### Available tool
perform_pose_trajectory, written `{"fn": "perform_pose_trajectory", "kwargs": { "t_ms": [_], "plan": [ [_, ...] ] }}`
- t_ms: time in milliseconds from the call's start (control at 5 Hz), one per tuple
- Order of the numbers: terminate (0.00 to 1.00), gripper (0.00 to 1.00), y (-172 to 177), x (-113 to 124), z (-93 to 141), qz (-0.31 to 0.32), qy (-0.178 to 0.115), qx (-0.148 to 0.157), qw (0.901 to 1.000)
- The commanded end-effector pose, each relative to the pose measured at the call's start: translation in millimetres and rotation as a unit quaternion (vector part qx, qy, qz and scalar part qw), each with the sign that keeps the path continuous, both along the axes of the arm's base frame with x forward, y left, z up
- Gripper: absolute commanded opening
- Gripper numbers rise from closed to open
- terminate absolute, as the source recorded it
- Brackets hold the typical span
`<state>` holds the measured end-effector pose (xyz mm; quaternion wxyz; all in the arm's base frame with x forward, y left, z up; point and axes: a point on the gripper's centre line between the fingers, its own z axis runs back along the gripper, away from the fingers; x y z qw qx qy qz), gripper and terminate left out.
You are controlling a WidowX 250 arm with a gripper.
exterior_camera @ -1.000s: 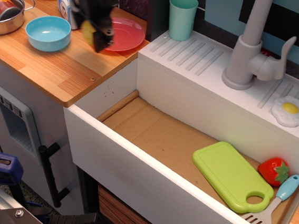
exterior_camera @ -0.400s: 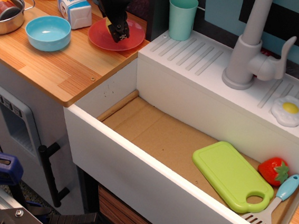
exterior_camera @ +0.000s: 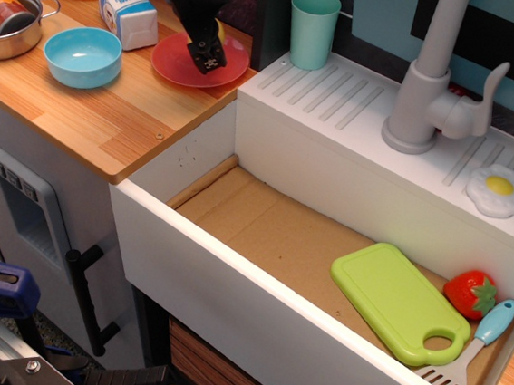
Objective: Put potato on plate
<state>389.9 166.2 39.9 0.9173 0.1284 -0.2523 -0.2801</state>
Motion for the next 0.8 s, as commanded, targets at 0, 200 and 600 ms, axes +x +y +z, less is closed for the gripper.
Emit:
{"fn": "perform_pose_trajectory", "kwargs": {
  "t_ms": [0,200,600],
  "plan": [
    [0.00,1.00,7.9,8.4,20.6,0.001,-0.027,0.015,0.9995],
    [0.00,1.00,7.9,8.4,20.6,0.001,-0.027,0.015,0.9995],
    [1.00,1.00,7.9,8.4,20.6,0.001,-0.027,0.015,0.9995]
  ]
}}
